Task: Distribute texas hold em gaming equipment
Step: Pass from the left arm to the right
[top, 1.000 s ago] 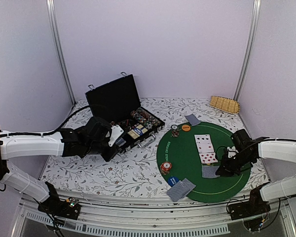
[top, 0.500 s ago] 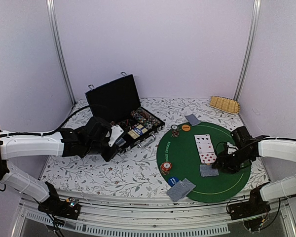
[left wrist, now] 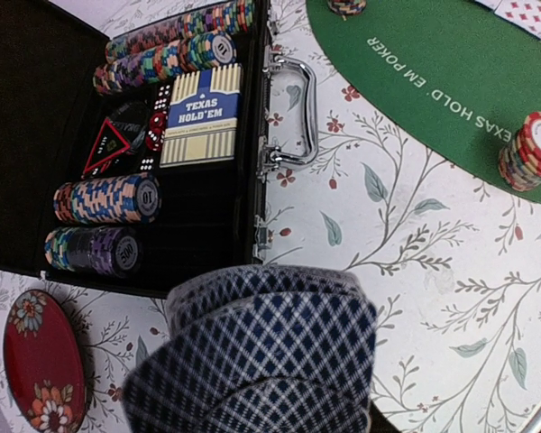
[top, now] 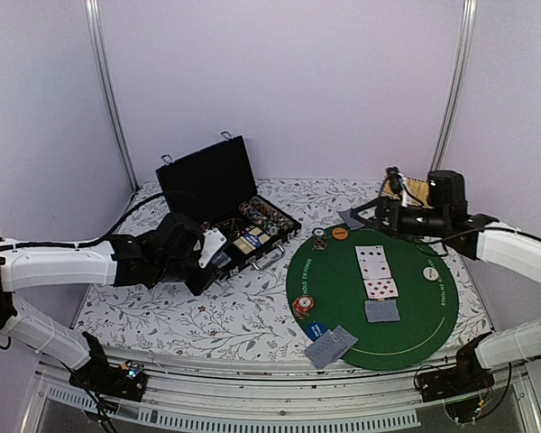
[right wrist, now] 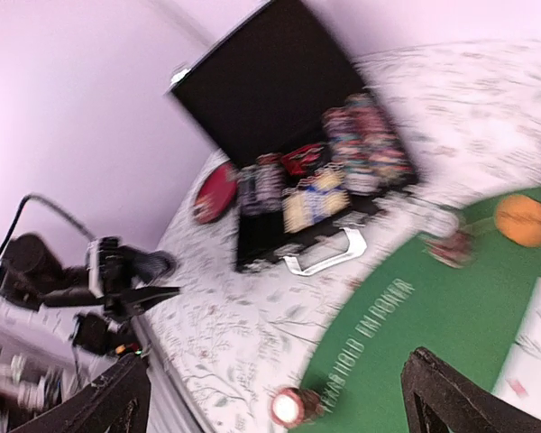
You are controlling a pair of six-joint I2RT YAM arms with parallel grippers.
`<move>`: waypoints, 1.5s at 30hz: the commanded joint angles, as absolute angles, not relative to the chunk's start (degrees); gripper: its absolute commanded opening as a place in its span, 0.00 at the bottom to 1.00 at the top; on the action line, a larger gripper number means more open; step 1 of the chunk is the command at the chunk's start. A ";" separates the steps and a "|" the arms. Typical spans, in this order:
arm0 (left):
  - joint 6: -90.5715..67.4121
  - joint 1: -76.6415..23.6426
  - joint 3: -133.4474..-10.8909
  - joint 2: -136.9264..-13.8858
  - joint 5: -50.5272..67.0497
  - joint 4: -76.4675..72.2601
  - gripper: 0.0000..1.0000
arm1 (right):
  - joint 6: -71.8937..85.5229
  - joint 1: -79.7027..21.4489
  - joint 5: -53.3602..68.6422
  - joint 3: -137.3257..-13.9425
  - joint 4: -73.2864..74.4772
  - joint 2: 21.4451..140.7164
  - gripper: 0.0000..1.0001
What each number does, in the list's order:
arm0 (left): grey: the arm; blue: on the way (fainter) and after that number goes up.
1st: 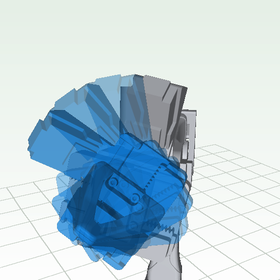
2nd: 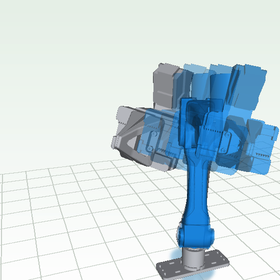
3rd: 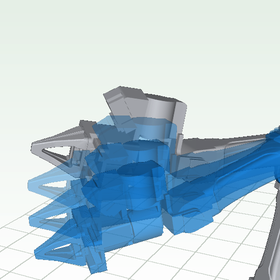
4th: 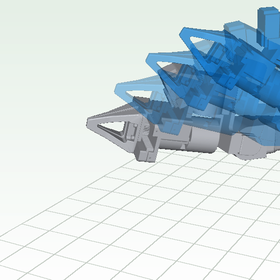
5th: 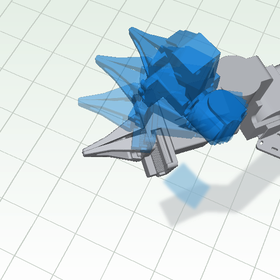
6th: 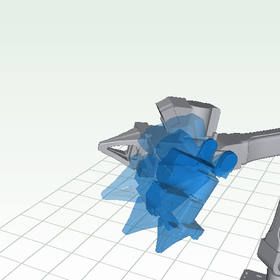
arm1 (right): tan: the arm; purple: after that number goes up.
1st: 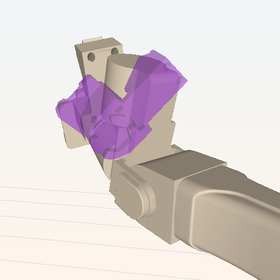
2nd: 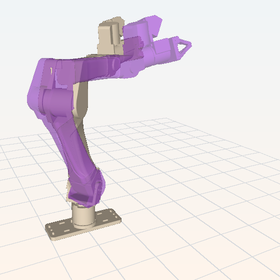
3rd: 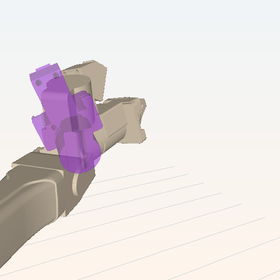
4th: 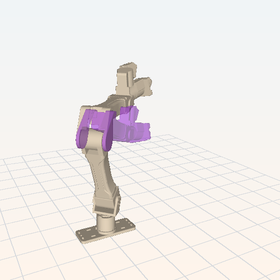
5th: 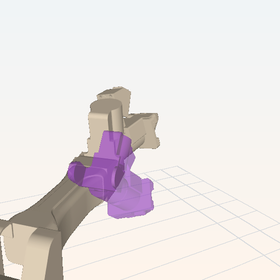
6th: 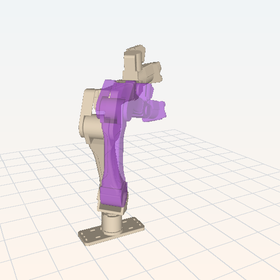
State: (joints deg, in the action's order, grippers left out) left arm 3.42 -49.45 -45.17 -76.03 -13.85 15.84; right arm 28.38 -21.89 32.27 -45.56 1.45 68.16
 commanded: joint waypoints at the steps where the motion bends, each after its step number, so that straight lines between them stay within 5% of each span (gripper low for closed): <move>1: 3.55 -50.73 -46.49 -74.95 -12.61 15.58 0.35 | 22.29 -32.18 43.01 -55.68 -9.83 83.07 0.99; 16: 4.65 -51.15 -47.06 -74.26 -9.55 15.21 0.35 | 25.61 -43.73 59.97 -87.01 -17.37 123.02 0.96; 37: 4.29 -51.16 -46.76 -74.88 -9.55 14.97 0.35 | 36.61 -50.79 64.29 -99.18 -27.03 138.70 0.93; 45: 4.70 -51.29 -46.82 -76.00 -11.74 15.78 0.34 | 39.32 -50.95 62.48 -100.96 -24.08 139.87 0.77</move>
State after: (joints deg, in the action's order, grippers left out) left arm 4.47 -50.28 -45.60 -75.46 -10.90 16.64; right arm 37.93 -50.63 63.77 -99.88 -25.28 138.78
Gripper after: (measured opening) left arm 0.365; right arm 0.818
